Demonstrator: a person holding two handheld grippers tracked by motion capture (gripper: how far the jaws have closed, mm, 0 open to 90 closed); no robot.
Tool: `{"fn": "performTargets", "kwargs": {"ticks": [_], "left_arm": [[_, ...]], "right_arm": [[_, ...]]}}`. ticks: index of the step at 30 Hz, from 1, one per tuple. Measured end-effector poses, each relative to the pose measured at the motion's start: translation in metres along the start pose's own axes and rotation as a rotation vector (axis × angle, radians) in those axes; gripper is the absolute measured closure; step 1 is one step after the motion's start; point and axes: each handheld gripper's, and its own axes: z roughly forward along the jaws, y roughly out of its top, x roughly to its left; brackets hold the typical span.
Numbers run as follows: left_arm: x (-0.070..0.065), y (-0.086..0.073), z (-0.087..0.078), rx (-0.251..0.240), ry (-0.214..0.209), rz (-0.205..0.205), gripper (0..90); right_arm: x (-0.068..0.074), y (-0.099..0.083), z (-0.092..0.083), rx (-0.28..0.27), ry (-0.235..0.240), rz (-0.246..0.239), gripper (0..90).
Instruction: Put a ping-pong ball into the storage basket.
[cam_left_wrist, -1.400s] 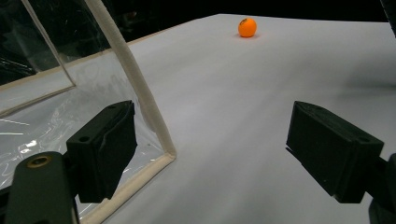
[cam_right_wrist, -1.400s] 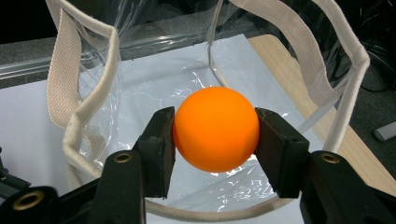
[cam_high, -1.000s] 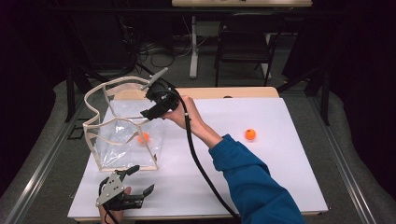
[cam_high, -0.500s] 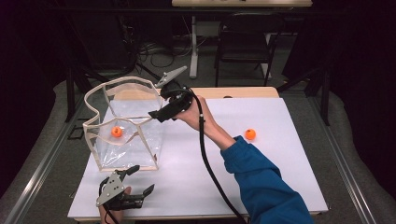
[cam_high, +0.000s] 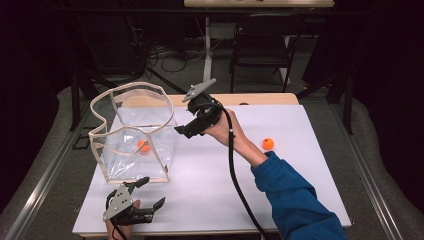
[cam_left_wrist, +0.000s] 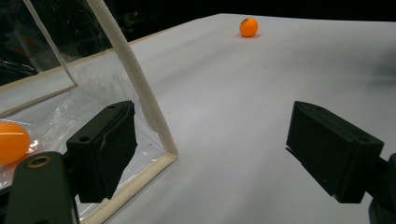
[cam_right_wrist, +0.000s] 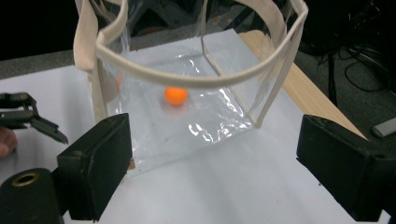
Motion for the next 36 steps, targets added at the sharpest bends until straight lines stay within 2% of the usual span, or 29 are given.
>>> {"fn": "performTargets", "kwargs": {"ticks": [12, 25, 36], "left_arm": [[-0.001, 0.000, 0.000, 0.003, 0.001, -0.001, 15.8], [-0.001, 0.000, 0.001, 0.004, 0.003, -0.001, 15.8], [-0.002, 0.000, 0.001, 0.005, 0.003, 0.002, 15.8]], "right_arm": [[0.001, -0.030, -0.007, 0.017, 0.002, 0.003, 8.3], [0.000, -0.068, -0.010, 0.044, -0.003, 0.030, 7.8], [-0.003, -0.105, -0.010, 0.044, -0.007, 0.086, 5.6]]}}
